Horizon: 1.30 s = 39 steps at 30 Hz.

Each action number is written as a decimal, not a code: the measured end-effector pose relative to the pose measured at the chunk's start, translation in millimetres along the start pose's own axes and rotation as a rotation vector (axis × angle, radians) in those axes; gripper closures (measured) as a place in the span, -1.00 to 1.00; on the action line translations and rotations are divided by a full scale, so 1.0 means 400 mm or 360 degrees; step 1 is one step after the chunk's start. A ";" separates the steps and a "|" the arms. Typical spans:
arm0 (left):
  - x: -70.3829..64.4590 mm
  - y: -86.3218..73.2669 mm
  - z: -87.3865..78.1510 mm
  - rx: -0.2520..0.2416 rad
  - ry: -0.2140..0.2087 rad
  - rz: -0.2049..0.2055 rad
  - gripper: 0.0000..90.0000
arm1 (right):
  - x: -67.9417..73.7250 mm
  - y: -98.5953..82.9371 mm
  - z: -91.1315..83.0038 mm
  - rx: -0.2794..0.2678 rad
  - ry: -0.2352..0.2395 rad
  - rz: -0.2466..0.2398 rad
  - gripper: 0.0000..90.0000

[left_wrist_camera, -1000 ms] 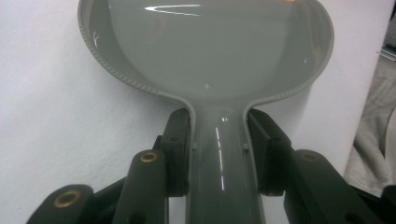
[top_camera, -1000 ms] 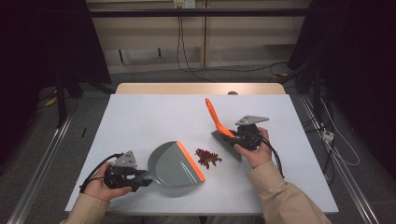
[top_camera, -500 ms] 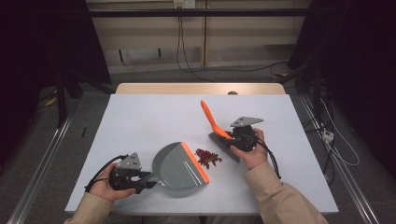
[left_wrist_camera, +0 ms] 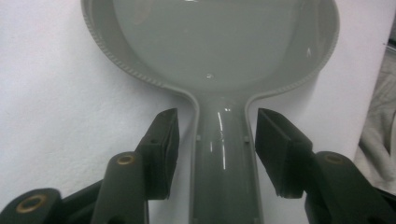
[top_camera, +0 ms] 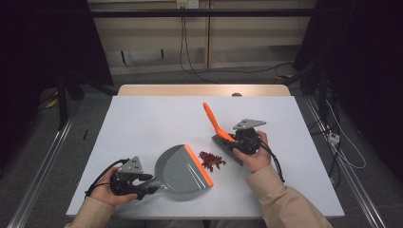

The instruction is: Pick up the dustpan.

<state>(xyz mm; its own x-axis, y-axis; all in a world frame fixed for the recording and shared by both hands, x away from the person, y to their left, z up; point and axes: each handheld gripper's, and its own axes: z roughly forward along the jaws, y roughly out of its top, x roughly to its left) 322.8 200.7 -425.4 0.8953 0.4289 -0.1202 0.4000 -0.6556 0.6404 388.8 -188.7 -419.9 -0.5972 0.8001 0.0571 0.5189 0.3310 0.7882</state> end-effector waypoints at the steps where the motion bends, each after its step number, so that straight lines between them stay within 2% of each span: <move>1: 0.001 0.001 0.000 0.0009 -0.0017 0.0014 0.19 | 0.002 0.001 0.001 0.0003 -0.0004 -0.0004 0.58; 3: -0.002 0.003 -0.001 0.0002 -0.0018 0.0010 0.33 | 0.007 0.002 0.004 0.0006 -0.0007 -0.0012 0.58; 4: -0.003 0.004 -0.002 0.0014 0.0006 0.0001 0.38 | 0.011 0.002 0.006 0.0007 -0.0009 -0.0020 0.58; 5: -0.002 0.003 -0.002 -0.0001 -0.0021 -0.0004 0.39 | 0.015 0.003 0.007 0.0010 -0.0012 -0.0027 0.58; 19: -0.012 0.011 0.001 0.0024 -0.0062 0.0040 0.40 | 0.047 0.007 0.021 0.0019 -0.0018 -0.0069 0.58; 21: -0.013 0.011 0.004 0.0024 -0.0090 0.0040 0.40 | 0.048 0.007 0.022 0.0018 -0.0017 -0.0072 0.58; 25: -0.014 0.012 0.004 0.0014 -0.0088 0.0035 0.40 | 0.055 0.007 0.024 0.0017 -0.0020 -0.0080 0.58; 26: -0.015 0.014 0.002 0.0036 -0.0072 0.0037 0.40 | 0.057 0.007 0.024 0.0018 -0.0028 -0.0087 0.58; 32: -0.015 0.015 0.002 0.0036 -0.0076 0.0037 0.40 | 0.065 0.007 0.025 0.0022 -0.0041 -0.0105 0.58; 33: -0.014 0.015 0.001 0.0053 -0.0075 0.0054 0.40 | 0.068 0.006 0.025 0.0018 -0.0050 -0.0104 0.58; 39: -0.013 0.017 0.005 0.0020 -0.0089 0.0051 0.40 | 0.086 0.008 0.028 0.0030 -0.0055 -0.0147 0.58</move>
<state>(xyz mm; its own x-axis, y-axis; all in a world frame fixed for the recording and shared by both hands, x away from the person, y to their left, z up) 321.2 192.6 -421.9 0.9173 0.3720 -0.1423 0.3729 -0.6766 0.6349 376.8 -154.6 -422.5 -0.6218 0.7823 -0.0369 0.4740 0.4134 0.7774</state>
